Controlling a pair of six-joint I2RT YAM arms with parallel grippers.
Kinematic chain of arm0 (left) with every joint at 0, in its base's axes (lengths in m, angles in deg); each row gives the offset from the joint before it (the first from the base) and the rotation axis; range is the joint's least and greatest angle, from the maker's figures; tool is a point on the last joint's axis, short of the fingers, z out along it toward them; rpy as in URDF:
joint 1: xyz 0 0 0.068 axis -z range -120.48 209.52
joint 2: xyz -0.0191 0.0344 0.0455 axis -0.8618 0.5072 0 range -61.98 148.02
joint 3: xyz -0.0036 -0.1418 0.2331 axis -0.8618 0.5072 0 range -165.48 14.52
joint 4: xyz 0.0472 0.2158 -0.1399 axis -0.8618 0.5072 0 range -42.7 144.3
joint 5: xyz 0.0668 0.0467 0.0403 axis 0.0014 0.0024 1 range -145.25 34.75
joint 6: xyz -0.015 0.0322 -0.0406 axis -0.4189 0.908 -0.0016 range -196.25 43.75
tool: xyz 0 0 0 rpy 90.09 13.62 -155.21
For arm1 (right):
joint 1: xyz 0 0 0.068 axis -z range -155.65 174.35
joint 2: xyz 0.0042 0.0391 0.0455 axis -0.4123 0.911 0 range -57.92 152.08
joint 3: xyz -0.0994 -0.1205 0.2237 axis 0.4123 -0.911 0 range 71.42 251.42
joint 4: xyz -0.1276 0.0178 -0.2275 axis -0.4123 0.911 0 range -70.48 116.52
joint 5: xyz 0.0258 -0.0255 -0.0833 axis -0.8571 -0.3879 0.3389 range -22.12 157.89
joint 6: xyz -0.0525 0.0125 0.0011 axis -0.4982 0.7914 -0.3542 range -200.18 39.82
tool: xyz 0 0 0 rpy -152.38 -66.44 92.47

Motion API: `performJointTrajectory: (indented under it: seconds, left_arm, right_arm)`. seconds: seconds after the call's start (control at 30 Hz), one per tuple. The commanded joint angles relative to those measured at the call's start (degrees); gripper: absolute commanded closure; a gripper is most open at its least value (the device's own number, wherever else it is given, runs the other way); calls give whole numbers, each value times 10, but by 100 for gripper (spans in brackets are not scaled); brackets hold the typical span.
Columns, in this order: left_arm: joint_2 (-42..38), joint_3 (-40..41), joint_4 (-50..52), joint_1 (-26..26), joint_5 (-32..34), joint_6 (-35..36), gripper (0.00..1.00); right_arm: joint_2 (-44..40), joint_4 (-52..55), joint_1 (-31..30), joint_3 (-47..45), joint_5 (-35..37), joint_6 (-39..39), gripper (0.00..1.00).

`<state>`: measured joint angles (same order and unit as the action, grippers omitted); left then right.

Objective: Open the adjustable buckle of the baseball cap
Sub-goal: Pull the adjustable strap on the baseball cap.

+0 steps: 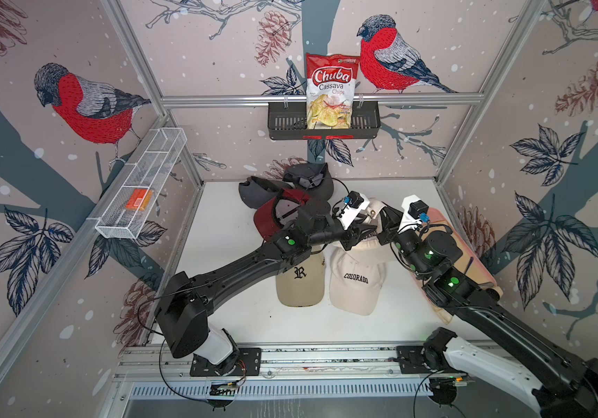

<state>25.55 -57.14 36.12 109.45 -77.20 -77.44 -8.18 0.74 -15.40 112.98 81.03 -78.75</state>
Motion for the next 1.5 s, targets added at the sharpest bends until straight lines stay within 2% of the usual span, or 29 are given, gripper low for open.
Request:
performJointTrajectory:
  seconds: [0.0, 0.07, 0.13, 0.17, 0.27, 0.47, 0.53, 0.6, 0.8, 0.97, 1.23, 1.47]
  left_arm:
    - [5, -5, -16, 1, 14, 1, 74]
    - [4, -8, -16, 1, 19, 4, 90]
    - [-1, -9, -13, 1, 21, 9, 100]
    - [-4, -9, -9, 1, 22, 11, 100]
    - [-17, -14, 8, 0, 17, 20, 100]
    - [-26, -45, 69, 1, -12, 45, 100]
    - [-21, -62, 95, 1, -18, 55, 100]
    - [-18, -70, 110, 0, -23, 63, 100]
    - [-7, -89, 131, 1, -50, 76, 100]
    - [1, -112, 162, 1, -69, 95, 100]
    - [3, -136, 204, -7, -81, 117, 100]
    - [4, -141, 208, -13, -87, 117, 100]
  right_arm:
    - [-6, -7, 0, 5, -3, 2, 100]
    - [-10, -2, 1, 3, 0, 0, 100]
    - [-14, 2, 3, -2, 1, -5, 100]
    - [-17, 5, 4, -4, 1, -9, 100]
    - [-24, 19, 5, -9, -11, -43, 88]
    - [-36, 43, 1, -8, -28, -139, 50]
    - [-38, 45, -1, -6, -26, -173, 45]
    - [-39, 48, -3, -4, -27, -201, 44]
    - [-30, 52, -13, 0, -48, -252, 44]
    - [-30, 40, -13, -10, -67, -274, 51]
    - [-43, 54, -12, -17, -85, -287, 70]
    - [-43, 35, -10, -25, -82, -254, 90]
